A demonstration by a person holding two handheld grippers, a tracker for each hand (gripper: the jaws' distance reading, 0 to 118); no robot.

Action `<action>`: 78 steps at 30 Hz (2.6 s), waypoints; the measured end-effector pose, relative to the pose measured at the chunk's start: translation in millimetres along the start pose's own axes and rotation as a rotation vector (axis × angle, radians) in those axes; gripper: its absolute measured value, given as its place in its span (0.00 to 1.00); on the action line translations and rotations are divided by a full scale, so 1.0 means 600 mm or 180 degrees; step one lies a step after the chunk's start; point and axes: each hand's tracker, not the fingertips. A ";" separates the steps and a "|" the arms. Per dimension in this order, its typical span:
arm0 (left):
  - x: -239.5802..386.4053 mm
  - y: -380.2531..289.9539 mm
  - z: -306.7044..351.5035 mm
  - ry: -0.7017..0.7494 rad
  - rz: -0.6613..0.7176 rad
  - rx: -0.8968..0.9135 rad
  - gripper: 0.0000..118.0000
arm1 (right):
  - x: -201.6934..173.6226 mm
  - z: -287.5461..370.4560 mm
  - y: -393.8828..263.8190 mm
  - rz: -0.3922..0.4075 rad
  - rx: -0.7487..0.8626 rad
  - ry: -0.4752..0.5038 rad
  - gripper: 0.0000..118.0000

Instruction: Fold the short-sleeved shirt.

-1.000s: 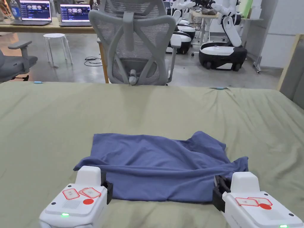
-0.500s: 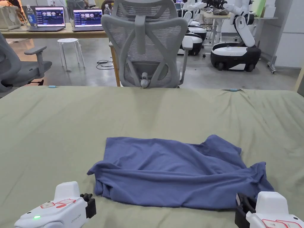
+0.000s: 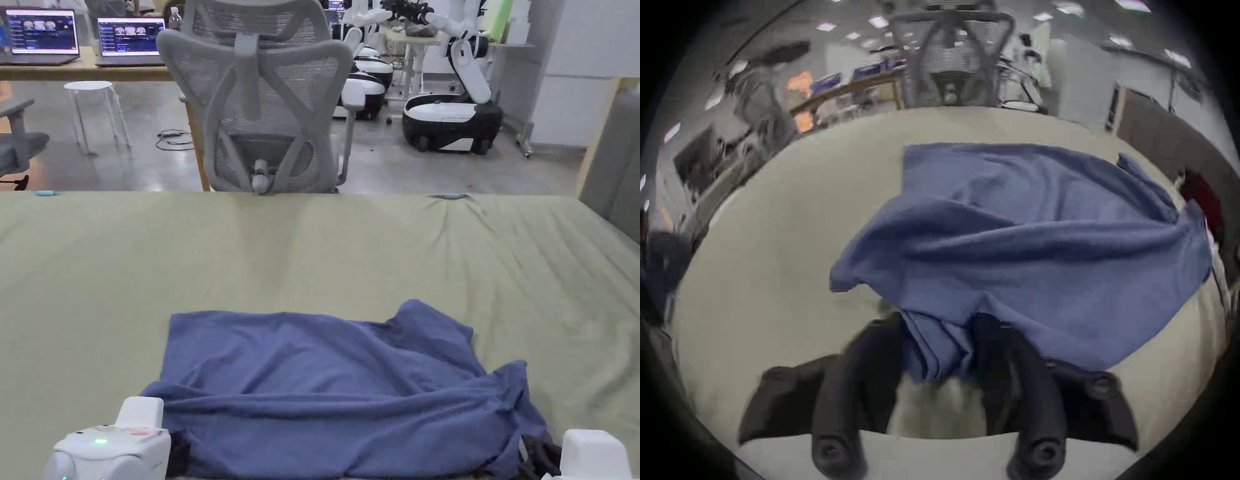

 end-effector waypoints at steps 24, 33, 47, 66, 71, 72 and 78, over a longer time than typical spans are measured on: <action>-0.072 -0.007 0.144 -0.0514 0.0821 0.0400 0.04 | 0.061 -0.038 0.055 -0.0186 -0.0489 0.0278 0.17; -0.081 -0.109 0.155 -0.0719 0.1080 -0.0143 0.07 | 0.071 -0.034 -0.032 -0.0295 -0.1128 0.0100 0.21; 0.021 0.011 0.293 -0.0360 0.0199 0.1409 0.57 | -0.092 0.078 0.113 0.0131 0.0514 0.0389 0.92; -0.067 0.149 -0.025 -0.0219 0.0249 0.0415 0.84 | -0.095 -0.067 0.103 0.0388 0.0240 0.0562 0.01; -0.105 0.208 -0.158 -0.0089 0.0397 0.0036 0.72 | -0.062 -0.099 0.117 0.0416 0.0198 0.0469 0.01; -0.107 0.213 -0.179 -0.0048 0.0432 -0.0049 0.72 | -0.053 -0.107 0.121 0.0401 0.0182 0.0450 0.01; -0.085 0.222 -0.214 0.0063 0.0099 -0.0178 0.70 | 0.013 -0.180 0.160 0.0295 -0.0010 0.0135 0.02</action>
